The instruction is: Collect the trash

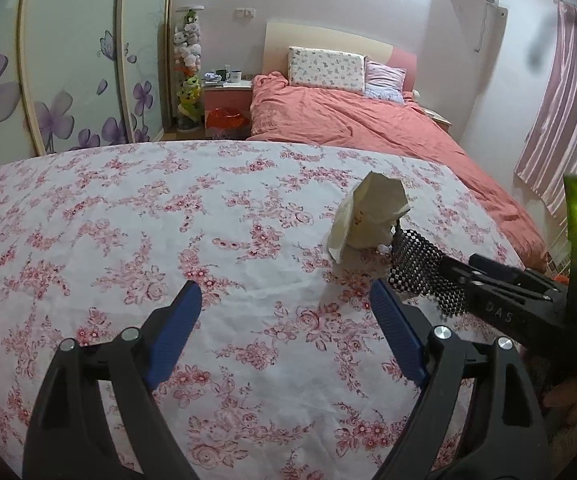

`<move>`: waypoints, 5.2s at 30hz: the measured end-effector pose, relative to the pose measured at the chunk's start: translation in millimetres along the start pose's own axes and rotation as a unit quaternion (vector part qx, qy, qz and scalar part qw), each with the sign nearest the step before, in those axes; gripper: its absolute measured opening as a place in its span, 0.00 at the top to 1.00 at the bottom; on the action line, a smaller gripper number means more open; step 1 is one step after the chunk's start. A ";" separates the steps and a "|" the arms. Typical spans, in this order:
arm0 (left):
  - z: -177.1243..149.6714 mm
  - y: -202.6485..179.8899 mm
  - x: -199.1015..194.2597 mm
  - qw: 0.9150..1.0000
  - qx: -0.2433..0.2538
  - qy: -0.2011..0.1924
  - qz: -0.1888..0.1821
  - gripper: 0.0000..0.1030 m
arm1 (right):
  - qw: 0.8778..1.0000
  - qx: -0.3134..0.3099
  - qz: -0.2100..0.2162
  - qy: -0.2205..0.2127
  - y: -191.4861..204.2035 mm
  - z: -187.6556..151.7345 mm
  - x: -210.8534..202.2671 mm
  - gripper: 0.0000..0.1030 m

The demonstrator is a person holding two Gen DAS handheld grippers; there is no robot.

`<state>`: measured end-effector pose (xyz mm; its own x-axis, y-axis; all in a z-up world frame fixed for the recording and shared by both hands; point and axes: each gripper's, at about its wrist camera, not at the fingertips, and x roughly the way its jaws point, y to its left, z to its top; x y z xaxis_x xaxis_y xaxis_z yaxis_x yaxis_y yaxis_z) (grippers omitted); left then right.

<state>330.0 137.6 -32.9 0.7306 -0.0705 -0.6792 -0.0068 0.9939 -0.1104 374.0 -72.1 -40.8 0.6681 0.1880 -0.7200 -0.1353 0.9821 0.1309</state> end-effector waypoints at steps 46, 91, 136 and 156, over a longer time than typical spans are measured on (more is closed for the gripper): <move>41.5 -86.0 92.5 0.997 0.063 0.015 0.030 0.15 | 0.995 0.090 -0.022 -0.036 -76.4 -33.9 -39.4 0.93; -22.5 -203.5 -111.0 0.977 0.123 -0.043 -0.167 0.61 | 0.956 0.158 -0.137 -0.205 -130.9 -101.8 -226.3 0.93; -85.1 -357.8 -37.4 0.958 0.173 0.056 -0.221 0.34 | 0.926 0.264 -0.174 -0.206 -245.6 -150.9 -230.3 0.33; -130.5 -184.4 -196.7 0.987 0.081 -0.088 -0.110 0.04 | 0.932 0.188 -0.143 -0.274 -135.1 -197.6 -315.0 0.09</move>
<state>98.4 -42.9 26.3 0.8096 -0.2834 -0.5140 0.2634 0.9580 -0.1134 37.3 -266.0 33.7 0.9248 -0.2061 -0.3199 0.3031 0.9073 0.2916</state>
